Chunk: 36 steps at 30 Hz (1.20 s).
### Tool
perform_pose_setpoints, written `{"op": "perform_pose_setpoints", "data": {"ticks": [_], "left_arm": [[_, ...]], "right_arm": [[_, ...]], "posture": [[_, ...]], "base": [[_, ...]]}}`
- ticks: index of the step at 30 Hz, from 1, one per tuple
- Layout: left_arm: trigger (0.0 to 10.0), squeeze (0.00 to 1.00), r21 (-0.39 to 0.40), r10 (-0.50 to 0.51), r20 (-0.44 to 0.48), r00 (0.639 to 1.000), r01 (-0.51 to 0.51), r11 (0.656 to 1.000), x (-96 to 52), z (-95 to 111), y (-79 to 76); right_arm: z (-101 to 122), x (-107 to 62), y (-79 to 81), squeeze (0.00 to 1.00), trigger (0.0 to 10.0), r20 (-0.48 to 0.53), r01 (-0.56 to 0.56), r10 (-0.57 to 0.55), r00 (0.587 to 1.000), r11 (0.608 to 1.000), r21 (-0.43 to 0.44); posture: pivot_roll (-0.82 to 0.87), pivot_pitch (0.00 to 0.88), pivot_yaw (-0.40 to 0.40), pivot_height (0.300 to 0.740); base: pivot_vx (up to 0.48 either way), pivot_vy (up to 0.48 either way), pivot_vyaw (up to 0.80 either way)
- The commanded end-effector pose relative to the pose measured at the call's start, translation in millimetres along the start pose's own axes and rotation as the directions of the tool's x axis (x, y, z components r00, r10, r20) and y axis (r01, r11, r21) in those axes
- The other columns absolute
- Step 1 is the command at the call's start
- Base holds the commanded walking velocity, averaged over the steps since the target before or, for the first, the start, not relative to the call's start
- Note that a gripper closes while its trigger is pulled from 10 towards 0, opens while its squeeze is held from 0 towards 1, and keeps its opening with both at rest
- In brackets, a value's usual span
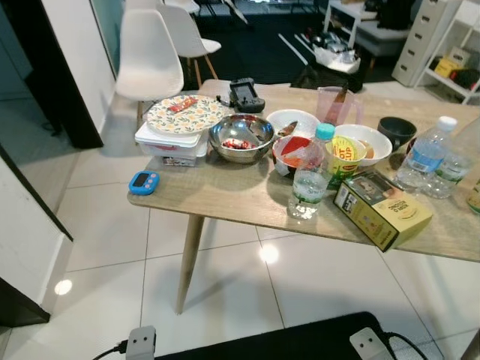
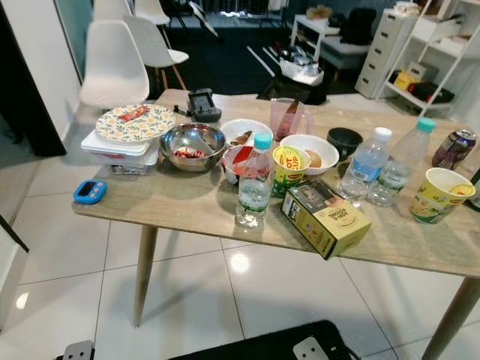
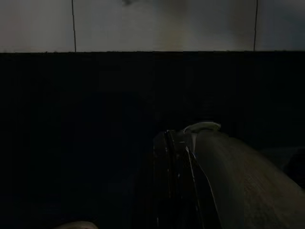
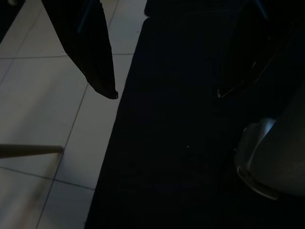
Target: Restocking fridge
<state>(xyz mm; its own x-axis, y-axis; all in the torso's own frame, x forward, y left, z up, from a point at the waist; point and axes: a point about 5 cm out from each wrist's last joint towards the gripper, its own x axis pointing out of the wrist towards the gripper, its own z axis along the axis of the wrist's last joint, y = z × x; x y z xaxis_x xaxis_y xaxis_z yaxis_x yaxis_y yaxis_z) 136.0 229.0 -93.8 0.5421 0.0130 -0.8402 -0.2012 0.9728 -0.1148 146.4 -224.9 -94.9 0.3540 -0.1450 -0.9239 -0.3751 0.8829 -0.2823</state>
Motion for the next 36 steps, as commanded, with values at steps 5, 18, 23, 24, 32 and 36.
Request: {"op": "perform_pose_setpoints", "data": {"ticks": [5, 18, 23, 24, 32, 36], "left_arm": [[10.0, 0.00, 0.014, -0.014, -0.025, 1.000, 0.014, 1.000, -0.5, -5, -1.2], [10.0, 0.00, -0.014, 0.012, -0.012, 1.000, -0.012, 1.000, -0.6, -4, 0.2], [10.0, 0.00, -0.013, 0.006, -0.010, 1.000, -0.006, 1.000, -0.5, -4, 0.0], [10.0, 0.00, -0.006, 0.007, -0.011, 1.000, -0.007, 1.000, -0.6, -4, 0.3], [10.0, 0.00, 0.015, -0.008, -0.023, 1.000, 0.009, 1.000, -0.4, -4, -0.8], [10.0, 0.00, -0.010, -0.001, -0.019, 1.000, 0.000, 1.000, -0.4, -5, -0.7]], "right_arm": [[-6, -0.6, -5.9, 0.00, 10.0, -0.012, 0.020, -0.020, 1.000, 1.000, 0.007], [-9, -2.2, -23.6, 0.00, 10.0, -0.013, 0.078, -0.077, 0.997, 0.994, 0.072], [-4, -3.8, -39.1, 0.00, 10.0, 0.001, 0.139, -0.140, 0.990, 0.984, 0.110], [-2, -4.5, -44.3, 0.00, 10.0, 0.008, 0.157, -0.159, 0.987, 0.979, 0.130], [1, -6.2, -55.2, 0.00, 10.0, 0.011, 0.184, -0.188, 0.982, 0.973, 0.139], [-2, -5.4, -50.3, 0.00, 10.0, 0.003, 0.173, -0.175, 0.985, 0.976, 0.132]], "posture": [[-0.01, 0.000, -0.028, 0.740], [-0.01, 0.000, -0.026, 0.740], [-0.01, 0.000, -0.023, 0.740], [-0.01, 0.000, -0.023, 0.740], [-0.01, 0.000, -0.025, 0.740], [-0.01, 0.000, -0.025, 0.740]], "base": [[0.000, -0.251, 0.00], [0.000, -0.124, 0.00], [0.000, 0.000, 0.00], [0.000, 0.000, 0.00], [0.000, -0.354, 0.00], [0.000, -0.117, 0.00]]}}
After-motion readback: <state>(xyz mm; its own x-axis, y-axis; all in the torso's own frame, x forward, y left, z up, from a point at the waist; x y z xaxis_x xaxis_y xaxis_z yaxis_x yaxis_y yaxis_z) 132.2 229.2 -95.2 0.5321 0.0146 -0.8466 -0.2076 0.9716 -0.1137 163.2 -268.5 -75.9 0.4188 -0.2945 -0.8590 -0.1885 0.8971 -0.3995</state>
